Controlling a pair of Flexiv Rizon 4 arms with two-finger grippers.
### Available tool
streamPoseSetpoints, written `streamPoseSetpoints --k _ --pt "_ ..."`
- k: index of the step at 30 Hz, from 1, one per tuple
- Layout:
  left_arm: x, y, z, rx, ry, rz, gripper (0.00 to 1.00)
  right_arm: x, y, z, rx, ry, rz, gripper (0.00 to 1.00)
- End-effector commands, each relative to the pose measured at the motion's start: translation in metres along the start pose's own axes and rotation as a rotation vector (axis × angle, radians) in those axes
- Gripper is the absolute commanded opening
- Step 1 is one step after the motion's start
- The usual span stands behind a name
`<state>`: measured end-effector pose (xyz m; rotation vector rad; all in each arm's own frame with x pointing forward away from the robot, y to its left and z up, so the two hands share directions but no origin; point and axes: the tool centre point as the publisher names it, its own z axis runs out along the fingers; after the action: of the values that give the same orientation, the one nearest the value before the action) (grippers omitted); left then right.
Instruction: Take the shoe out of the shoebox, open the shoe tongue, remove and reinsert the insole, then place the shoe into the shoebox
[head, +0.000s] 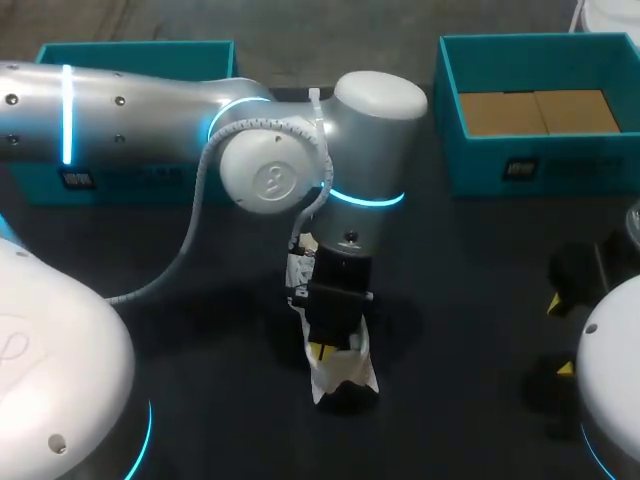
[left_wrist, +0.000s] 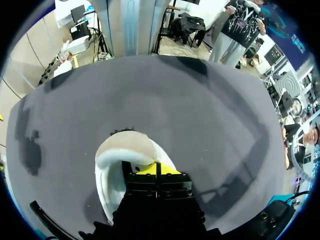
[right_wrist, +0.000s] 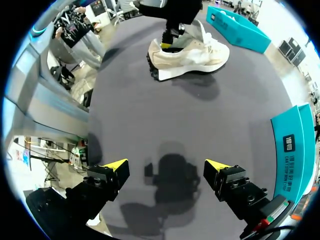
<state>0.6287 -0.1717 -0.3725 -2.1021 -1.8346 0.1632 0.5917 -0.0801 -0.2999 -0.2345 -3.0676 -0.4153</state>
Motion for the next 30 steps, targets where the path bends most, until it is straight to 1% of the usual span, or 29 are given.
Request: streamPoseSetpoints --k 1,6,11,19,23,26,30 --pt "-0.001 0.002 0.002 0.003 -0.016 0.008 0.00 0.003 -0.001 0.000 0.002 -0.004 0.001 1.00" --pt "0.002 -0.002 -0.013 -0.008 -0.039 0.025 0.00 0.003 -0.001 0.000 0.002 -0.004 0.001 1.00" --pt "0.000 -0.003 -0.013 -0.014 -0.023 0.037 0.00 0.003 -0.001 0.000 0.002 -0.004 0.001 1.00" --pt "0.000 0.007 0.009 -0.032 0.034 -0.002 0.00 0.003 -0.001 0.000 0.002 -0.004 0.001 1.00" --pt "0.000 0.013 0.020 -0.024 0.037 -0.013 0.00 0.003 -0.001 0.000 0.002 -0.004 0.001 1.00" --pt "-0.001 0.016 0.029 -0.014 0.034 -0.021 0.00 0.003 -0.001 0.000 0.002 -0.004 0.001 1.00" --pt "-0.001 0.017 0.036 0.008 -0.020 -0.029 0.00 0.003 -0.001 0.000 0.002 -0.004 0.001 1.00"
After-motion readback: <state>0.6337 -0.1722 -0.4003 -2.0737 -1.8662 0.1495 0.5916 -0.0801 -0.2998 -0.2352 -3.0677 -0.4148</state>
